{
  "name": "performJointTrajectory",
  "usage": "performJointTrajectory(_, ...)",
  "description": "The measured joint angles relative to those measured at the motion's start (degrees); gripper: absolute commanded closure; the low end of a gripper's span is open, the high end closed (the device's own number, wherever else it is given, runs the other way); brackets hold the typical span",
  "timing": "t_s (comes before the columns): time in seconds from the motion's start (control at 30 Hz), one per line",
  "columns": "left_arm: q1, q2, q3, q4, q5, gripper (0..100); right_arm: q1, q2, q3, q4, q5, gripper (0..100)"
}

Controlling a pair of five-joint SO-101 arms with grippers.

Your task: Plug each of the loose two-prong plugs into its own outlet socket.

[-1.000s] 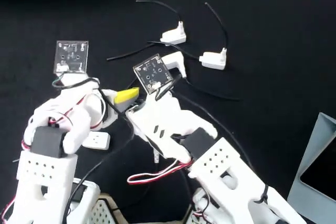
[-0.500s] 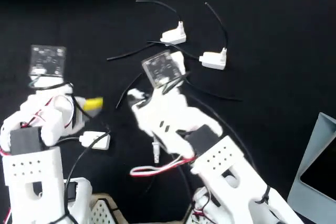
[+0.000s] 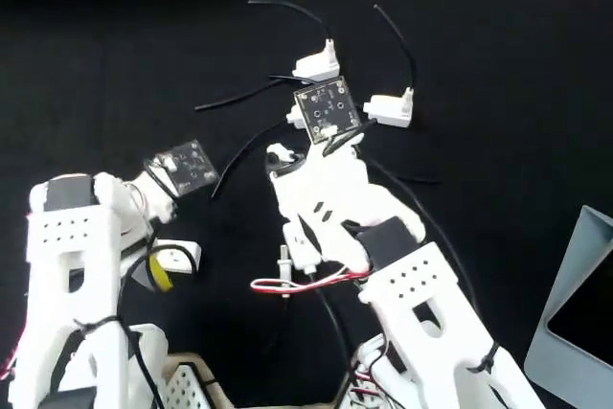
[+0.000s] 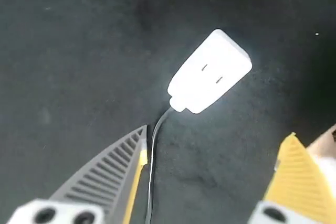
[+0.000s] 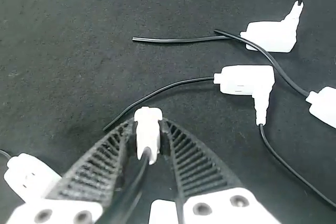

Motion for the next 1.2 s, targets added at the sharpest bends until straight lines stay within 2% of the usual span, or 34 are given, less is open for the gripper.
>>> performJointTrajectory(0.17, 1.41, 0.62, 8.7, -8.7, -0.53, 63, 0.0, 0.0, 0.0, 0.0, 0.0, 98.7)
performJointTrajectory(0.5, 4.75, -12.75, 19.43, -7.47, -0.88, 63, 0.0, 0.0, 0.0, 0.0, 0.0, 98.7)
performJointTrajectory(0.6, 5.89, -16.09, 25.41, -12.84, -0.88, 63, 0.0, 0.0, 0.0, 0.0, 0.0, 98.7)
performJointTrajectory(0.7, 6.24, -17.05, 30.07, -20.13, -0.79, 67, 0.0, 0.0, 0.0, 0.0, 0.0, 98.7)
performJointTrajectory(0.8, 6.24, -15.47, 30.33, -25.05, 0.7, 69, 0.0, 0.0, 0.0, 0.0, 0.0, 98.7)
performJointTrajectory(0.93, 6.24, -10.46, 28.22, -26.55, 0.7, 70, 0.0, 0.0, 0.0, 0.0, 0.0, 98.7)
performJointTrajectory(1.2, 6.24, 11.52, 12.75, -26.64, 1.93, 71, 0.0, 0.0, 0.0, 0.0, 0.0, 98.7)
